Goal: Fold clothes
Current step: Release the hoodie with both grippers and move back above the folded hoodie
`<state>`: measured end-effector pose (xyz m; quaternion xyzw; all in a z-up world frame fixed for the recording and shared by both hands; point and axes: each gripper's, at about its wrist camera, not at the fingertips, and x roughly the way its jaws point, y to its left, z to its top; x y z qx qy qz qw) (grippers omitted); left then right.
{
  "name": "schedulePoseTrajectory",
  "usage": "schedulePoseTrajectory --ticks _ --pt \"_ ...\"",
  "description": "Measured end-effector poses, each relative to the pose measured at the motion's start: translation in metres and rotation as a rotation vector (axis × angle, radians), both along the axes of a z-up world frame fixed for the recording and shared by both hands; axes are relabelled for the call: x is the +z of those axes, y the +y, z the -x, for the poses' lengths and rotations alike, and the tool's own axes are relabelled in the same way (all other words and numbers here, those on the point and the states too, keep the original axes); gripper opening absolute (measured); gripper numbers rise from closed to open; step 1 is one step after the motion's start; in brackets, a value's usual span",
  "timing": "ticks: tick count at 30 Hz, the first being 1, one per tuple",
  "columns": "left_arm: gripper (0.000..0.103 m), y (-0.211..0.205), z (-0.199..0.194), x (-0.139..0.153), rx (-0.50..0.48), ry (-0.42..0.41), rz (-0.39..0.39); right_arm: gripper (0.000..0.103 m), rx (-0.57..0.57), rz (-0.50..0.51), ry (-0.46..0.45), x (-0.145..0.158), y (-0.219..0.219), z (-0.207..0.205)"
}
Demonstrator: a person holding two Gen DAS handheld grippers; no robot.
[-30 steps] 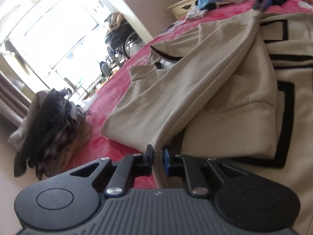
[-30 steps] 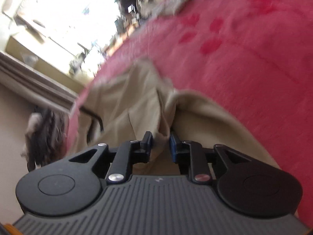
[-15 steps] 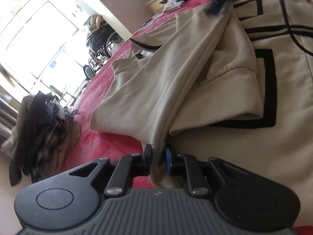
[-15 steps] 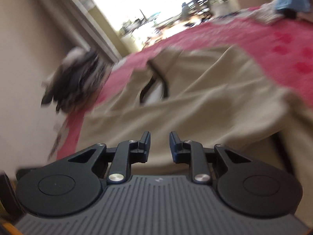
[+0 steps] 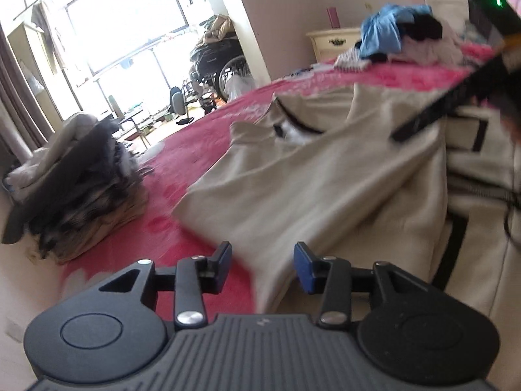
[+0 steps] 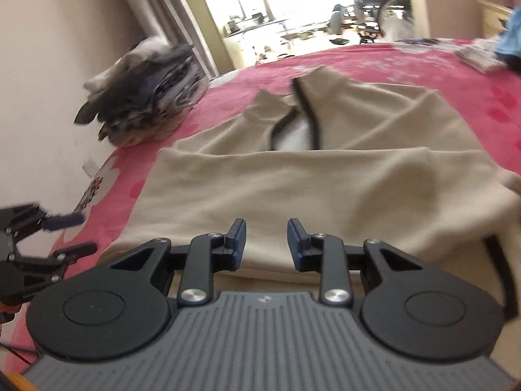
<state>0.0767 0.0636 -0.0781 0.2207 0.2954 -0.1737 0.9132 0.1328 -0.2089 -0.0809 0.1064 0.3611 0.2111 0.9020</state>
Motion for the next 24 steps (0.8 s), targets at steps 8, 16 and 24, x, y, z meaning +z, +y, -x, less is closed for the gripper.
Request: schedulePoseTrajectory --ticks 8,16,24 --pt "0.042 -0.019 -0.020 -0.037 -0.063 0.125 -0.013 0.027 0.032 0.064 0.092 -0.022 0.032 -0.006" --pt "0.049 -0.009 -0.022 -0.029 -0.015 0.173 0.049 0.026 0.006 -0.017 0.131 -0.033 0.017 0.003" --pt "0.077 0.009 -0.002 0.000 0.110 0.177 0.173 0.027 -0.119 -0.149 0.141 -0.007 -0.021 0.042"
